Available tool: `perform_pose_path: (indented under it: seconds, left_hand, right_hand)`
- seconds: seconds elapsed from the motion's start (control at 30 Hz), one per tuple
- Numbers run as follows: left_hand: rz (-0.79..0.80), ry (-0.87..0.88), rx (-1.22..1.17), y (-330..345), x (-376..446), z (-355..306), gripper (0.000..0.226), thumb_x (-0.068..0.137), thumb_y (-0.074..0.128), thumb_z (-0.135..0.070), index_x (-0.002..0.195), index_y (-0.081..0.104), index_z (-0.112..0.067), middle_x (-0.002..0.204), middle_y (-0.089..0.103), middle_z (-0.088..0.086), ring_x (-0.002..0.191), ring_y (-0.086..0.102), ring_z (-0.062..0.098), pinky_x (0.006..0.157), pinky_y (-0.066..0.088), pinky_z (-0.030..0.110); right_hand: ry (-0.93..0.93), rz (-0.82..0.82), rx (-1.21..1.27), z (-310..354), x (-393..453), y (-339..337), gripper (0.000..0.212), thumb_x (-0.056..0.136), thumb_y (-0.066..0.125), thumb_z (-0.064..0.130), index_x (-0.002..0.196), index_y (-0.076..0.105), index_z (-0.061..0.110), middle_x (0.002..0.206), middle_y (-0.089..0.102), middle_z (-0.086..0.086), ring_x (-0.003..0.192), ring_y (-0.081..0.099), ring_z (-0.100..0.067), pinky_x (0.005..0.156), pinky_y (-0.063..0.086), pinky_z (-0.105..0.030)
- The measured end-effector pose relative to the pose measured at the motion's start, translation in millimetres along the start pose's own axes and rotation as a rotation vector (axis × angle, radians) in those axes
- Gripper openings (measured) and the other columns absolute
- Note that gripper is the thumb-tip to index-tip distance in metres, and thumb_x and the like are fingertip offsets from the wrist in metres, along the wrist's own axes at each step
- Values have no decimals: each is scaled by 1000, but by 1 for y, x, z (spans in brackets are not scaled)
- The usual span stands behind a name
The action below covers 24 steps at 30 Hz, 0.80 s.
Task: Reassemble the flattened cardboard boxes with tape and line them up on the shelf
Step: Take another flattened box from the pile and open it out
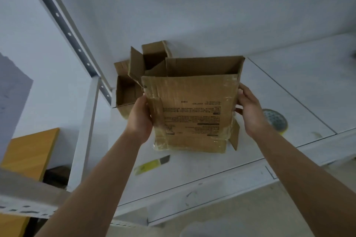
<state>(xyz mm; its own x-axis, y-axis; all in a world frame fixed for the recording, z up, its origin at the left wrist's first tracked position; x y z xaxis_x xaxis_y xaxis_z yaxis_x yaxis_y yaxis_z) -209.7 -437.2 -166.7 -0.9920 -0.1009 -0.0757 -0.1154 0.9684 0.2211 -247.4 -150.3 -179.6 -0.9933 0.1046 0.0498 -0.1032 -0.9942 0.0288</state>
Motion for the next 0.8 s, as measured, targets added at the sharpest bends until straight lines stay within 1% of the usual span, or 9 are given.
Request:
perform_pose_path:
  seconds: [0.1, 0.2, 0.33, 0.4, 0.47, 0.57, 0.67, 0.73, 0.8]
  left_hand:
    - [24, -42, -8, 8, -3, 7, 59, 103, 24, -43, 81, 78, -34, 99, 75, -2, 99, 71, 20, 76, 58, 33]
    - [37, -102, -19, 17, -5, 10, 61, 102, 24, -49, 77, 79, -37, 94, 77, -4, 91, 73, 14, 73, 53, 33]
    - [166, -93, -54, 39, -6, 5, 42, 96, 33, -61, 98, 73, -50, 108, 74, -5, 102, 70, 15, 79, 55, 33]
    - [168, -101, -96, 42, -6, 6, 39, 89, 48, -58, 122, 63, -42, 121, 69, 3, 108, 68, 21, 80, 57, 37]
    - [128, -133, -151, 42, -6, 10, 36, 87, 59, -43, 122, 60, -40, 124, 64, 7, 104, 69, 24, 77, 59, 38]
    - [95, -117, -153, 43, -6, 11, 37, 100, 48, -19, 131, 55, -40, 128, 60, 6, 104, 68, 23, 77, 59, 37]
    - [120, -54, -168, 47, -6, 3, 44, 105, 34, -14, 126, 56, -45, 125, 61, 7, 94, 70, 21, 72, 59, 37]
    - [156, -12, -149, 51, -8, 0, 32, 105, 37, -33, 131, 55, -42, 134, 56, 9, 108, 64, 25, 81, 59, 43]
    - [191, 25, -95, 54, -11, 0, 70, 82, 42, -77, 140, 45, -39, 151, 41, 6, 126, 54, 29, 91, 56, 46]
  right_hand:
    - [87, -19, 72, -3, -5, 2, 35, 103, 35, 39, 102, 69, 31, 95, 73, 5, 92, 68, -8, 85, 49, -33]
    - [184, 25, 259, -2, -12, 9, 54, 98, 33, 58, 76, 78, 37, 78, 75, 8, 79, 71, -9, 72, 52, -28]
    - [228, 177, 463, 9, -17, 20, 61, 77, 44, 72, 62, 79, 24, 63, 71, 1, 63, 72, -14, 56, 56, -24]
    - [212, 197, 430, 10, -17, 16, 54, 74, 51, 69, 68, 80, 24, 66, 72, 0, 64, 72, -16, 57, 56, -26]
    - [170, 193, 424, 11, -18, 12, 41, 82, 56, 54, 90, 78, 20, 72, 73, -1, 67, 72, -17, 60, 57, -29]
    - [66, 122, 451, 14, -16, 1, 30, 90, 58, 26, 120, 58, 27, 86, 73, -2, 72, 71, -18, 62, 58, -31]
    - [-37, 101, 338, 23, -15, -7, 34, 96, 53, 8, 114, 60, 36, 93, 69, 0, 77, 70, -19, 62, 58, -31]
    - [-95, 35, 313, 30, -16, -13, 19, 95, 58, 13, 105, 62, 30, 92, 66, 1, 75, 66, -19, 60, 56, -29]
    - [-143, -21, 305, 34, -19, -17, 21, 86, 69, 37, 99, 60, 23, 90, 65, 2, 74, 64, -17, 60, 56, -29]
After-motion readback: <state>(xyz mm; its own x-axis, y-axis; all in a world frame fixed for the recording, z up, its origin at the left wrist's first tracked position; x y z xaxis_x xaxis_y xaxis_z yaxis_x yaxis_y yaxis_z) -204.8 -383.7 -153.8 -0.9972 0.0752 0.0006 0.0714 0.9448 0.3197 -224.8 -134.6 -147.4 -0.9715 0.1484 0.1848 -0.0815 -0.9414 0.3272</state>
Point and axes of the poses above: each hand's wrist, its own x-axis towards the middle knuckle, its own y-axis out of the palm, z = x × y, the point moved 8 cm from there along x, towards the middle knuckle
